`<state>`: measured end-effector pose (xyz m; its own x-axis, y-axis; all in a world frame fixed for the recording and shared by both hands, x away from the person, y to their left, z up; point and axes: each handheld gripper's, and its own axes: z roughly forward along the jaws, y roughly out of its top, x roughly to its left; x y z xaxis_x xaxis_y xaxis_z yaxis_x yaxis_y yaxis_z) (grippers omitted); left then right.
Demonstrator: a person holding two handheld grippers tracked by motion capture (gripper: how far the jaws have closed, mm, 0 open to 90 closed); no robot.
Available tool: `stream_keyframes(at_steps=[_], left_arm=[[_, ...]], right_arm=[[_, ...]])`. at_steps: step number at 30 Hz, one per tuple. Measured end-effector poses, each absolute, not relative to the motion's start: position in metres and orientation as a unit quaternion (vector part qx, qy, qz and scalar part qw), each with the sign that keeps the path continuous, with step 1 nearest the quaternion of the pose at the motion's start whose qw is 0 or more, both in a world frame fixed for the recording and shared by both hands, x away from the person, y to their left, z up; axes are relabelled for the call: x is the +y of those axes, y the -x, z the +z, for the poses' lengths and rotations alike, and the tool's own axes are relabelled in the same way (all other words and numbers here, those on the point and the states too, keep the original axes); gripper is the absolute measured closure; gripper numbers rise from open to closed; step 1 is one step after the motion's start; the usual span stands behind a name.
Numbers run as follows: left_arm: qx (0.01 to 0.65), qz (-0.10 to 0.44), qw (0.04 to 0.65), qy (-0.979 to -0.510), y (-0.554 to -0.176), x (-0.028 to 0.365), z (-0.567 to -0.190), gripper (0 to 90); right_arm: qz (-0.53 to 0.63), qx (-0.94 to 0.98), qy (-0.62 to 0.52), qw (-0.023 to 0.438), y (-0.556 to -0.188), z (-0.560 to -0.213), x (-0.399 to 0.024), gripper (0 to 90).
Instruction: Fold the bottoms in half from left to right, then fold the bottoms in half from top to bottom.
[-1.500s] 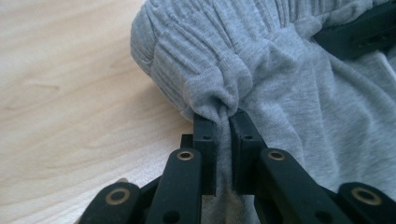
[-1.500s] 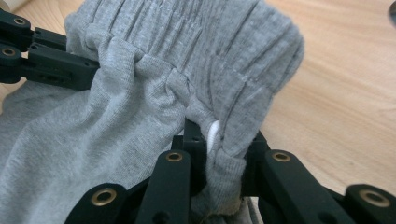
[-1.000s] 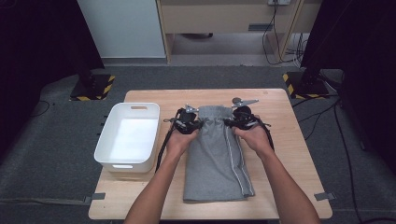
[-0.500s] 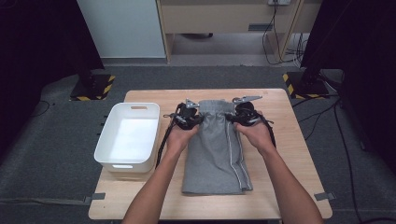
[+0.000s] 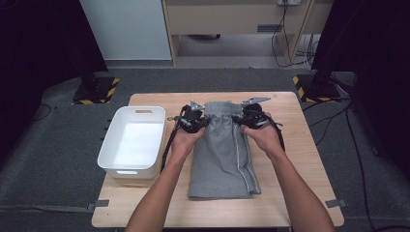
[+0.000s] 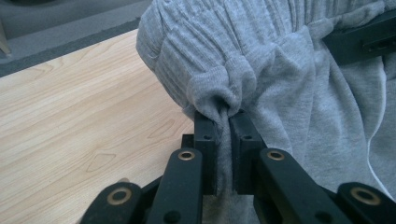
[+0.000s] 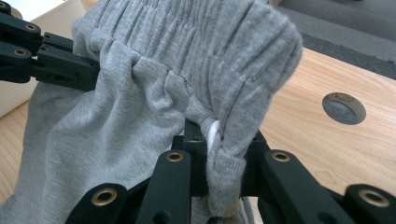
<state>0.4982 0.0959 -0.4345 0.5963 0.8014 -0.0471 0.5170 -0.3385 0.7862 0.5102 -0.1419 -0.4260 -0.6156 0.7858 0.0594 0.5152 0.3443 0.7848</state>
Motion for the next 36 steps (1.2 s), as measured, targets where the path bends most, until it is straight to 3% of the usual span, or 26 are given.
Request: stream_keyframes(at_steps=[36], left_arm=[[0.415,0.19,0.408,-0.791,-0.509,0.095,-0.417,83.2]], right_arm=[[0.413,0.796,-0.404,0.182,-0.517,-0.408,-0.143,78.7]])
